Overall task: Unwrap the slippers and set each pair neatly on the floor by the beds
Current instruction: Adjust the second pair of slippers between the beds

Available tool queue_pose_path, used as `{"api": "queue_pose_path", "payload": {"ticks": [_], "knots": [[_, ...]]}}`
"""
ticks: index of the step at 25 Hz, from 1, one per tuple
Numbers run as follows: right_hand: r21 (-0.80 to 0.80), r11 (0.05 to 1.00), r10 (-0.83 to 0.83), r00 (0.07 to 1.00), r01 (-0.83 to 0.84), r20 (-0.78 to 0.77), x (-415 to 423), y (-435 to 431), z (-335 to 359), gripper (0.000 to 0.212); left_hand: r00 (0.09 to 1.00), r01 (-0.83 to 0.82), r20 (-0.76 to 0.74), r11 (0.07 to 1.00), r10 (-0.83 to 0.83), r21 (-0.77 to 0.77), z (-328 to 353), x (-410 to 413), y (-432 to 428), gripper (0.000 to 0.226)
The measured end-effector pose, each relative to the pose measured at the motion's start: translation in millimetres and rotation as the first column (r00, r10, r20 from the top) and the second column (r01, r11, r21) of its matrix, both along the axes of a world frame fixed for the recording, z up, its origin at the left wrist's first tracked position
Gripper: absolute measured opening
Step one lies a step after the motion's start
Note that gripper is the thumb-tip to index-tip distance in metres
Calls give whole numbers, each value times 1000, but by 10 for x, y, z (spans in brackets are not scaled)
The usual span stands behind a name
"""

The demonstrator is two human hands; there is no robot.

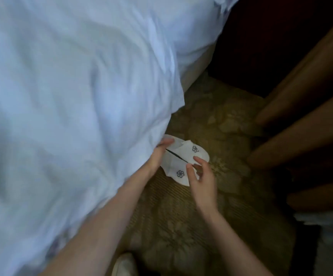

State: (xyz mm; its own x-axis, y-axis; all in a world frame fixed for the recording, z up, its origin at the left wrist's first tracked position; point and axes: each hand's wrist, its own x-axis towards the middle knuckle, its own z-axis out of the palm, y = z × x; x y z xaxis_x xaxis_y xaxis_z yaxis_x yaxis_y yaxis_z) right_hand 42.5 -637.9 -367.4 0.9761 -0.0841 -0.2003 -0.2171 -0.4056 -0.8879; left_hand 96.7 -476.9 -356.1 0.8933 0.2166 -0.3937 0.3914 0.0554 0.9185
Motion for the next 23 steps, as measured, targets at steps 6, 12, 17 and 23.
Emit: {"api": "queue_pose_path", "payload": {"ticks": [6, 12, 17, 23], "knots": [[-22, 989, 149, 989, -149, 18, -762, 330, 2356, 19, 997, 49, -48, 984, -58, -171, 2321, -1183, 129, 28], [93, 919, 385, 923, -382, -17, -1727, 1113, 4045, 17, 982, -168, -112, 973, 152, -157, 3994, -2723, 1389, 30], [165, 831, 553, 823, -532, -130, -2863, 2153, 4900, 22, 869, -490, -143, 863, 474, -123, 5005, -4897, 2374, 36], [206, 696, 716, 685, -688, -134, -4271, 3760, 5376, 20, 734, -677, -100, 735, 672, -35, 5508, -6808, 3917, 35]]}}
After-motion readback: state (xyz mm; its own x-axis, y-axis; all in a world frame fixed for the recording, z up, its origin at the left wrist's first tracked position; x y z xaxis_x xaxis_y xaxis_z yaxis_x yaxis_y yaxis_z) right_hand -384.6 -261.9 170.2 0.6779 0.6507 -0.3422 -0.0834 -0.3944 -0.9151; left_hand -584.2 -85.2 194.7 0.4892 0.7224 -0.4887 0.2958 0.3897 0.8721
